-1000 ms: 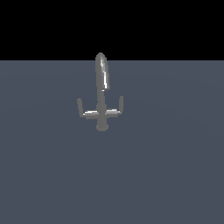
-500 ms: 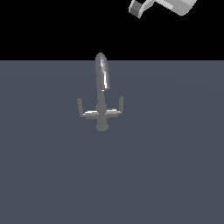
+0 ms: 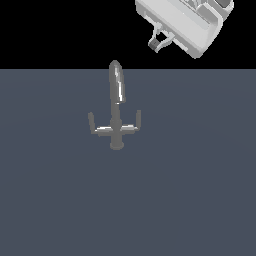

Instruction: Turn on the faucet by rotating a designated handle.

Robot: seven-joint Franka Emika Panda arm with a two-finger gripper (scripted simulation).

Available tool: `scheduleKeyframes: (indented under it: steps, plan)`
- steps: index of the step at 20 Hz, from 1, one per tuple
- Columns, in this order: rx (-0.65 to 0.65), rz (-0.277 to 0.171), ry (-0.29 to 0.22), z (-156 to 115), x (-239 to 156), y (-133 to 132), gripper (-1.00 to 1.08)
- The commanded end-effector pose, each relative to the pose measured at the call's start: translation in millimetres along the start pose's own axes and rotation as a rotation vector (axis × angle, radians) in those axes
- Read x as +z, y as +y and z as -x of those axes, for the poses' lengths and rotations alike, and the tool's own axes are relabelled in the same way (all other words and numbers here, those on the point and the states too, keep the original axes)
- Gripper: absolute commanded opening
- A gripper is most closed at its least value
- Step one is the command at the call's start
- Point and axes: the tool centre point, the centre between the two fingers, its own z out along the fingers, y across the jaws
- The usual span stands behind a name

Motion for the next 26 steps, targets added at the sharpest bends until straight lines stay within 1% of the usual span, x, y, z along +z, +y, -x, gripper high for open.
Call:
scheduleKeyframes:
  steps: [1, 13, 23, 26]
  plan:
    - [0.02, -0.047, -0.023, -14.6, 7.3, 5.5, -1.0]
    - [0.12, -0.273, -0.143, -80.5, 52.1, 30.8, -1.0]
    - [0.21, -0.472, -0.25, -130.9, 101.8, 47.9, -1.0]
    - [0.235, -0.525, -0.28, -143.4, 116.8, 51.2, -1.0]
